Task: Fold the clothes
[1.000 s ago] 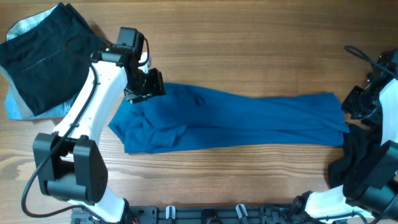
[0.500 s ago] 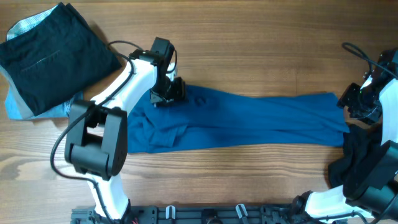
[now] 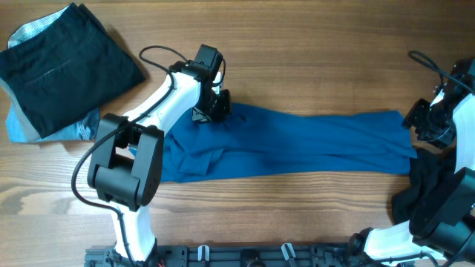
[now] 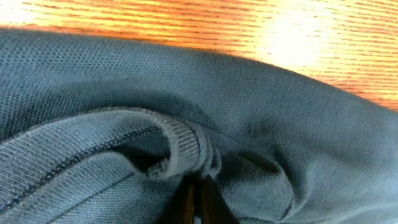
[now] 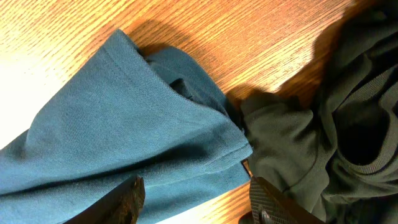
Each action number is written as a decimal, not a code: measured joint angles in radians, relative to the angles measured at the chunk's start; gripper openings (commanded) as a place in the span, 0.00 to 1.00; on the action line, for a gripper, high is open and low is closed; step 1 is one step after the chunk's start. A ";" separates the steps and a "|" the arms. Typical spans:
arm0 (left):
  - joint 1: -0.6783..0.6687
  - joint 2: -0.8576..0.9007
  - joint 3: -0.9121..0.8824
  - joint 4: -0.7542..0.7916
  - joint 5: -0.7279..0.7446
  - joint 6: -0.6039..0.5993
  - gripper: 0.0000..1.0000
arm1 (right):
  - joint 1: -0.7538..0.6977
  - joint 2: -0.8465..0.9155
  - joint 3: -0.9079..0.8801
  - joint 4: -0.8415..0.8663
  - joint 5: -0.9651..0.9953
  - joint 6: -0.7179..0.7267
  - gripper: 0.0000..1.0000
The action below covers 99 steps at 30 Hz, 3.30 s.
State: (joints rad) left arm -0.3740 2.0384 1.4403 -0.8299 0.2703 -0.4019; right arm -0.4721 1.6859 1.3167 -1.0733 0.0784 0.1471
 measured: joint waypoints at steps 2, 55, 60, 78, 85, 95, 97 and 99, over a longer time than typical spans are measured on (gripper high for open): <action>0.000 -0.002 0.002 -0.035 0.000 0.000 0.04 | 0.000 0.000 0.000 0.000 0.000 0.000 0.59; 0.364 -0.275 -0.189 -0.185 -0.088 -0.067 0.07 | 0.000 0.001 0.000 0.001 -0.008 0.000 0.60; 0.355 -0.275 -0.227 -0.185 -0.117 -0.062 0.21 | 0.000 0.001 0.000 0.001 -0.008 0.000 0.60; 0.351 -0.312 -0.158 -0.321 -0.266 -0.053 0.32 | 0.002 0.236 -0.110 0.187 -0.176 -0.336 0.92; 0.351 -0.312 -0.158 -0.313 -0.266 -0.053 0.34 | 0.005 0.274 -0.081 0.181 -0.105 -0.312 0.34; 0.351 -0.312 -0.158 -0.301 -0.265 -0.052 0.39 | 0.005 0.357 0.084 0.005 -0.129 -0.151 0.04; 0.351 -0.312 -0.158 -0.296 -0.262 -0.052 0.39 | 0.001 0.375 0.240 -0.118 -0.104 -0.135 0.05; 0.351 -0.312 -0.158 -0.296 -0.261 -0.052 0.39 | 0.001 0.369 0.352 -0.211 -0.104 -0.120 0.04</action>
State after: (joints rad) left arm -0.0231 1.7260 1.2823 -1.1255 0.0093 -0.4541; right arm -0.4713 2.0548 1.6691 -1.2839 -0.0257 0.0273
